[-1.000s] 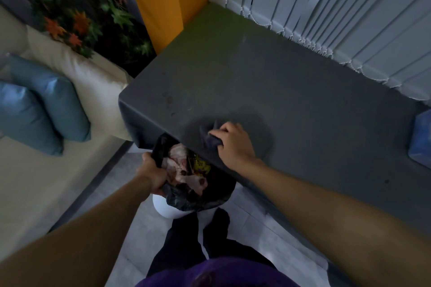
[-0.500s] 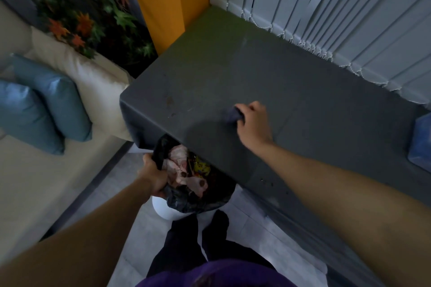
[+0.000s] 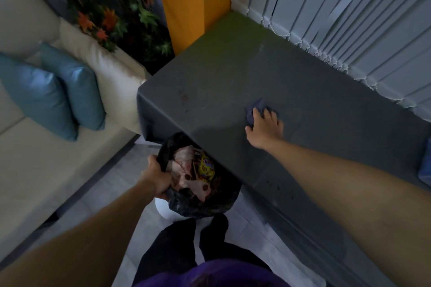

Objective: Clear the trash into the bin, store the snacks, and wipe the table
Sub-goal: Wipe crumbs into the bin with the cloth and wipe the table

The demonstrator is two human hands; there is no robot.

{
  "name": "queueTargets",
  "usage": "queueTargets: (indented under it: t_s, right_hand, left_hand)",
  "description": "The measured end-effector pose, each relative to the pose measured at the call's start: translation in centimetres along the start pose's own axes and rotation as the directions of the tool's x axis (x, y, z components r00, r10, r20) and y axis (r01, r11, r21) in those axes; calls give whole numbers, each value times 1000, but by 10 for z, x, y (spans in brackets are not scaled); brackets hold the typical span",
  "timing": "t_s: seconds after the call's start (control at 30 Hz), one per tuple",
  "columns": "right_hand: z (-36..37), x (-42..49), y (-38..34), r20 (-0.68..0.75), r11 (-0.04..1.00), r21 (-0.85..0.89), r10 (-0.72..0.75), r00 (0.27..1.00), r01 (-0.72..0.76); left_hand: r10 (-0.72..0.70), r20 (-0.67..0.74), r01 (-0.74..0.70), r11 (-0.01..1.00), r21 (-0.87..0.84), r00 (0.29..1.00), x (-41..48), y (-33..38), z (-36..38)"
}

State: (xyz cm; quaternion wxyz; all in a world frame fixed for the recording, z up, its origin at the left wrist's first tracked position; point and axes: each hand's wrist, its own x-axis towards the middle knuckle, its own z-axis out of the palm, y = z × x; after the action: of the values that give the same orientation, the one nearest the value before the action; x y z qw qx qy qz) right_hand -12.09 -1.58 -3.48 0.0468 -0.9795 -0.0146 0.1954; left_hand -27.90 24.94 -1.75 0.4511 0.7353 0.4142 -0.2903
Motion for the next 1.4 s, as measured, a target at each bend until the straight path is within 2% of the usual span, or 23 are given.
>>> queueTargets:
  t_s: [0.2,0.37,0.53,0.63,0.73,0.87,0.93,1.03,1.13,1.23,1.3,1.4]
  right_hand:
    - [-7,-7,-4,53,998,-48,30,998,-27]
    - [-13,-17,-12,-59,996,-93,2,998,-7]
    - [-17,-31,-36,-194,991,-3,-129,973,131]
    - [-14,-44,-56,-219,953,142,-235,947,269]
    - [-9,-58,-82,-133,879,302,-345,929,369]
    - [4,-75,-114,106,857,389,-406,908,338]
    - [11,-81,-127,231,876,359,-419,878,323]
    - [18,-85,-144,340,925,185,-378,861,333]
    - [25,-85,-160,381,934,80,-350,856,347]
    - [29,-86,-177,393,934,137,-357,847,330]
    - [31,-87,-189,325,929,180,-367,872,324]
    - [35,-90,-211,226,914,212,-390,893,346]
  left_hand:
    - [17,2,-17,1000,-15,1000,0,-5,-10]
    - [47,-3,-46,999,19,999,5,-9,-23]
    - [72,-16,-71,995,73,997,7,-21,-45]
    - [109,-31,-106,991,84,994,5,-28,-60]
    - [102,-11,-101,992,69,995,-2,-35,-80]
    - [76,14,-76,996,51,997,-11,-47,-107]
    - [93,-3,-93,994,50,996,-14,-54,-120]
    - [134,-34,-133,991,13,990,-18,-65,-139]
    - [193,-71,-195,981,-10,979,-12,-79,-158]
    - [206,-60,-211,974,-84,977,-11,-89,-174]
    - [196,-55,-202,969,-141,979,-9,-98,-183]
    - [222,-139,-238,966,-105,965,-2,-114,-196]
